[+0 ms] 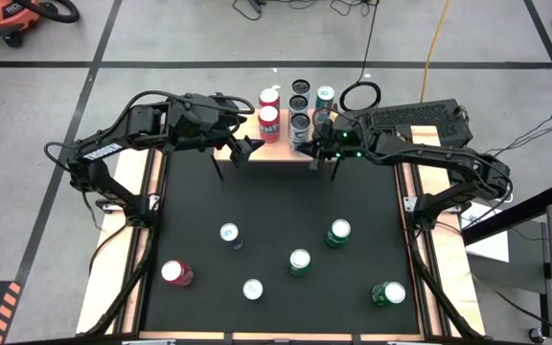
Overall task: Place canned beverage on shelf
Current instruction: Put the white soda can on the shelf aligned with the other white soda can, then put the top center green soda can on the shelf
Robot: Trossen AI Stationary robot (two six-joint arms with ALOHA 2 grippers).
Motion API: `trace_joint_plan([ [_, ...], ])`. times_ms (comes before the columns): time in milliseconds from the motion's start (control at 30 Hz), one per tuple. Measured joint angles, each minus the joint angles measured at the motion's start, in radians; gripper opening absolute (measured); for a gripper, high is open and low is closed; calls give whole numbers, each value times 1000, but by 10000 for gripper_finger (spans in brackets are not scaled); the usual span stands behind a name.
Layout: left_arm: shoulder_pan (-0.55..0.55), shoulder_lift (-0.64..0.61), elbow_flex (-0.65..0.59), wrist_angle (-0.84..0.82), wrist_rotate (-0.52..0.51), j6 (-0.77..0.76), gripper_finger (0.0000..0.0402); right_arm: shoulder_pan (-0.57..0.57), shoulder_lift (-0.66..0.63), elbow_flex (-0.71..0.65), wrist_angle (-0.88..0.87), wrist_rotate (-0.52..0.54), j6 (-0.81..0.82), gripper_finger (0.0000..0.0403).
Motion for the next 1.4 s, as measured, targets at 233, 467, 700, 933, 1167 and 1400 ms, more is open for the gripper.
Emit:
trace_joint_plan([
  [233, 0, 0, 0, -13, 0, 0, 398, 0, -23, 1, 6, -132, 22, 0],
  [467, -7, 0, 0, -67, 3, -1, 398, 36, -112, 106, -209, -192, 128, 0],
  [700, -29, 0, 0, -81, 60, 0, 398, 100, -171, 317, -594, -184, 137, 0],
  [933, -52, 0, 0, -125, 117, -1, 398, 200, -186, 459, -873, -102, 274, 0],
  [1167, -100, 0, 0, -198, 141, -52, 398, 325, -207, 463, -989, -32, 451, 0],
  [1400, -189, 0, 0, -239, 141, -125, 398, 427, -207, 463, -1099, -2, 547, 0],
])
